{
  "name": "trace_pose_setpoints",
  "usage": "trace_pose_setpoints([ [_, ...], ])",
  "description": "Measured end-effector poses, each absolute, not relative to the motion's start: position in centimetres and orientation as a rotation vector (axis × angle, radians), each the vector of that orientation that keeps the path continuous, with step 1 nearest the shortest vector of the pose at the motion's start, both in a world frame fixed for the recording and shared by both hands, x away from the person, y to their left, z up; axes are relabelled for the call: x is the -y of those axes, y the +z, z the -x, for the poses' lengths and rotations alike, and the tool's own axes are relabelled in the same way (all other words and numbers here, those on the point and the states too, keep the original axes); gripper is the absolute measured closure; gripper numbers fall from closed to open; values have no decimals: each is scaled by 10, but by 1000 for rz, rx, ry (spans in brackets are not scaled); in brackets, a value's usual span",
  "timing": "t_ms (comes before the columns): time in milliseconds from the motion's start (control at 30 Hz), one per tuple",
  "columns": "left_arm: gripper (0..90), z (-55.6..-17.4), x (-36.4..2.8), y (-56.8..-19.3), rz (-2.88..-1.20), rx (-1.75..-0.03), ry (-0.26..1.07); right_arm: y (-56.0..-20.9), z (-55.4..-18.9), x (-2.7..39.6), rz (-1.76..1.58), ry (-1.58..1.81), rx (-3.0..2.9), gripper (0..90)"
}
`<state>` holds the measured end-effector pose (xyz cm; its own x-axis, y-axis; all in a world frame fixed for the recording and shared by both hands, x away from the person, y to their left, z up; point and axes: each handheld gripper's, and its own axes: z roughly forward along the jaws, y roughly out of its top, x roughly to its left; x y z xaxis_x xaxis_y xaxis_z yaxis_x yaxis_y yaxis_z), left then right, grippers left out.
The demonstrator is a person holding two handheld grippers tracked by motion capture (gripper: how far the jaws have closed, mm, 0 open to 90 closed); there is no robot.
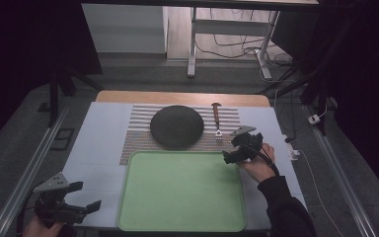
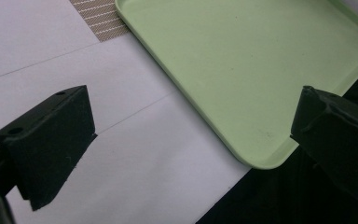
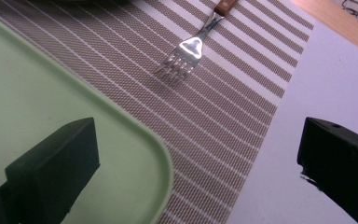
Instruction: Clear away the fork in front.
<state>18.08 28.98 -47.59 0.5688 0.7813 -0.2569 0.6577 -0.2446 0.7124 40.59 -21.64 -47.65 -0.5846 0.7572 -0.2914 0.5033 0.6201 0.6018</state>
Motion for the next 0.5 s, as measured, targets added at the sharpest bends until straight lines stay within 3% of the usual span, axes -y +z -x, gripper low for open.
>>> trace_pose_setpoints([
  [267,0,-181,-290,-476,-1977,-1154,187,-483,-424,206,-904,536,-2315,0],
  [500,0,-181,-290,-476,-1978,-1156,185,-489,-433,192,-768,437,-2323,72],
])
